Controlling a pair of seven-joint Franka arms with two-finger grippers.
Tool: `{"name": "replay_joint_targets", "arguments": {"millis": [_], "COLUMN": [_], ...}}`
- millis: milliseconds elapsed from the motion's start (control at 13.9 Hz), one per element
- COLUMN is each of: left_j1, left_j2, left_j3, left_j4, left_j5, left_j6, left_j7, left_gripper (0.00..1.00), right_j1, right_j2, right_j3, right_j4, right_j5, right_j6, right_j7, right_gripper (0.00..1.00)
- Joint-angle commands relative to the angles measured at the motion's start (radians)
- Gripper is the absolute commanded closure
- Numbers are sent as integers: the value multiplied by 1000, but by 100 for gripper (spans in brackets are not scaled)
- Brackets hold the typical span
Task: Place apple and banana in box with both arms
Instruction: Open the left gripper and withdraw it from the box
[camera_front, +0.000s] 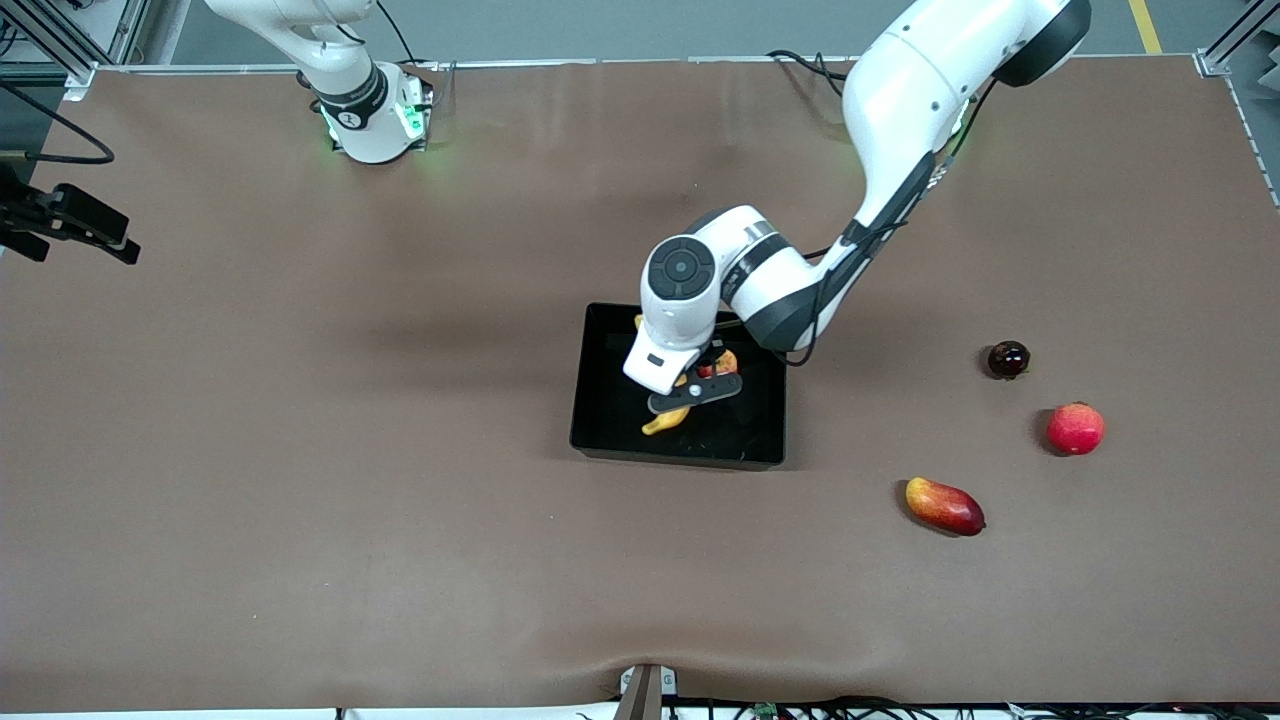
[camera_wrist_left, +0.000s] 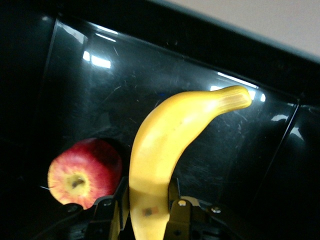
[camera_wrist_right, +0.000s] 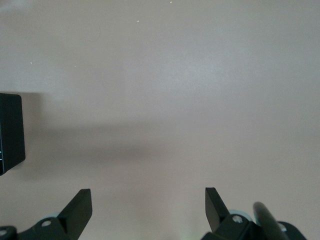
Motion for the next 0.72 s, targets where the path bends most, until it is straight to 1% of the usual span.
{"name": "replay_joint_targets", "arguments": {"millis": [0, 216, 360, 432, 576, 648], "left_j1": [-22, -65, -82, -83, -79, -73], "left_j2": [30, 60, 86, 96, 93, 85], "left_j3": [24, 70, 86, 87, 87, 87], "left_j4": [28, 28, 28, 28, 28, 28], "left_j5": [13, 13, 13, 13, 12, 13], "left_j6": [41, 95, 128, 142, 147, 146], "left_j7": [13, 21, 21, 20, 10, 10], "left_gripper": [100, 100, 100, 94, 46, 28], "right_j1": [-7, -7, -7, -7, -7, -7], "right_j2": [5, 8, 8, 8, 8, 8], "right_j3": [5, 5, 5, 5, 5, 5], "right_j4": [5, 7, 7, 7, 7, 7], "right_j5": [-11, -9, -9, -9, -9, -9], "right_j6": [-2, -2, -2, -2, -2, -2], "right_j7": [3, 3, 3, 3, 3, 3], "right_gripper": [0, 0, 0, 0, 0, 0]}}
